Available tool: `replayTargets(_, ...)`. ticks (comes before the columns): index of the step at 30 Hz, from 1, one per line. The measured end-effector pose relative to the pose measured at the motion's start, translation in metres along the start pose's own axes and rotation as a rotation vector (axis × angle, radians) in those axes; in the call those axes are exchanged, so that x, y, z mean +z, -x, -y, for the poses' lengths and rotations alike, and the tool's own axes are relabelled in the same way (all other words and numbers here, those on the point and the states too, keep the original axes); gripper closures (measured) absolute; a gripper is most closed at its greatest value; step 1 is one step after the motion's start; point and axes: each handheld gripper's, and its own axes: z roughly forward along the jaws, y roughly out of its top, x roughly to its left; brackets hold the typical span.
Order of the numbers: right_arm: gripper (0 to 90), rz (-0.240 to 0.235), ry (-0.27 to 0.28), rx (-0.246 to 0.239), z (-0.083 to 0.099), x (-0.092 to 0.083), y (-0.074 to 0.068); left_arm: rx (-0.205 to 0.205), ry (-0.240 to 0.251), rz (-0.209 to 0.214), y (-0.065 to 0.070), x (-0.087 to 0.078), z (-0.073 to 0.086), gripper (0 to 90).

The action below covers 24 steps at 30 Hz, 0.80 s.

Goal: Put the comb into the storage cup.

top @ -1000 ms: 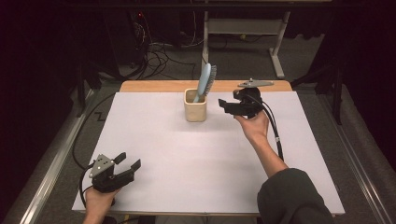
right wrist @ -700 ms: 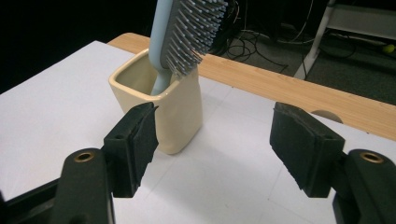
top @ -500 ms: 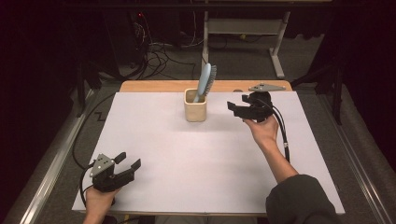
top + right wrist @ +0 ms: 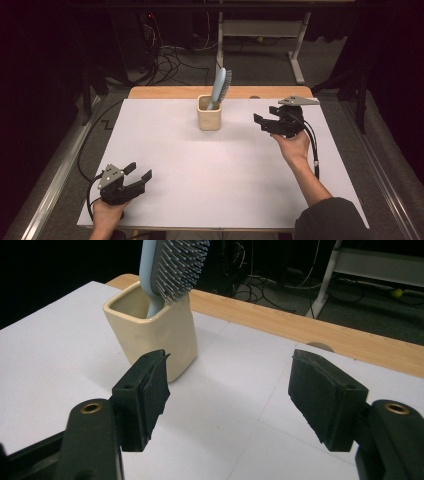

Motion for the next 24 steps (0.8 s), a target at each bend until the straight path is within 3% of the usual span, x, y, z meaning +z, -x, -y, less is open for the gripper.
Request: replayTargets(24, 33.0, 0.003, 0.023, 0.020, 0.020, -0.029, 0.015, -0.006, 0.003, -0.002, -0.001, 0.000, 0.000, 32.8)
